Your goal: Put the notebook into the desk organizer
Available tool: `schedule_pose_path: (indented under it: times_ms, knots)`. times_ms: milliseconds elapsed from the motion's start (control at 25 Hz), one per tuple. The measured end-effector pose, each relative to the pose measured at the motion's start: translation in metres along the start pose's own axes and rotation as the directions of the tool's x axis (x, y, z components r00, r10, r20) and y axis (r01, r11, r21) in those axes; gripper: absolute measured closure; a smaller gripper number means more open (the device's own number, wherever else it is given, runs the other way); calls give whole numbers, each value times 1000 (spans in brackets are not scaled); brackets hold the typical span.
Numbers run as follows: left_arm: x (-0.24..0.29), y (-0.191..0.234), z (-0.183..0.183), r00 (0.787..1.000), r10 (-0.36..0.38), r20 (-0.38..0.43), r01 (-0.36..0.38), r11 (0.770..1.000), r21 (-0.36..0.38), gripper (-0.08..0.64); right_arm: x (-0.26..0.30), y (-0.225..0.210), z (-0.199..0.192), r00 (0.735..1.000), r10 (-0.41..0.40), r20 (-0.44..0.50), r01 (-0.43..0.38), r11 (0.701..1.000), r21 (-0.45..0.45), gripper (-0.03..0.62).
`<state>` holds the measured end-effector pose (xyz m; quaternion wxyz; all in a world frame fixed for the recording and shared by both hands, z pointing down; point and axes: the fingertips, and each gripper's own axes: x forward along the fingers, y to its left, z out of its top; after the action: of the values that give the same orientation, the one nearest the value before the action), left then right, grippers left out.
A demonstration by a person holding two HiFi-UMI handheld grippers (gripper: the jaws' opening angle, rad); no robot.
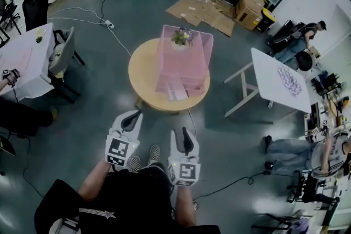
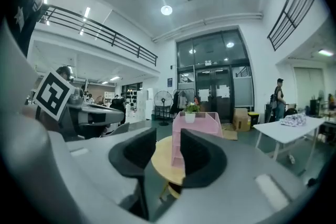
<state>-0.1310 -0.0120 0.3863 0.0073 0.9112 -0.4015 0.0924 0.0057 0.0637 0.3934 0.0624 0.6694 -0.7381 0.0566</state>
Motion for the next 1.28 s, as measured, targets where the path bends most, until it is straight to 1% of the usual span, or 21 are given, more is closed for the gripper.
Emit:
schedule_pose_path:
  times_ms: [120,240,480,600,800,1280]
  knots:
    - [-5,-3,1,1000,-11,5,11,1000,18,549,-9,1,0,999,-26,24,27,1000,-15,494]
    - [-9,-5,3,1000,-22,14,21,999,25,549,-13,3,4,998,-37,43,39,999,-29,512]
    - [-11,-7,6,999,-37,26,36,999,23,549,-13,1,5,997,-57,45,59,998,-37,541]
    - [-10,-6,7,999,-37,29,36,999,27,549,-9,-1,7,997,-65,49,67,997,-40,586]
    - [-13,-4,8,999,-34,32,33,999,29,549,-5,4,14,997,-48,58,50,998,-39,586]
    - [-12,-2,3,999,-23,28,22,1000,21,549,2,3,11,998,-32,51,34,999,-40,586]
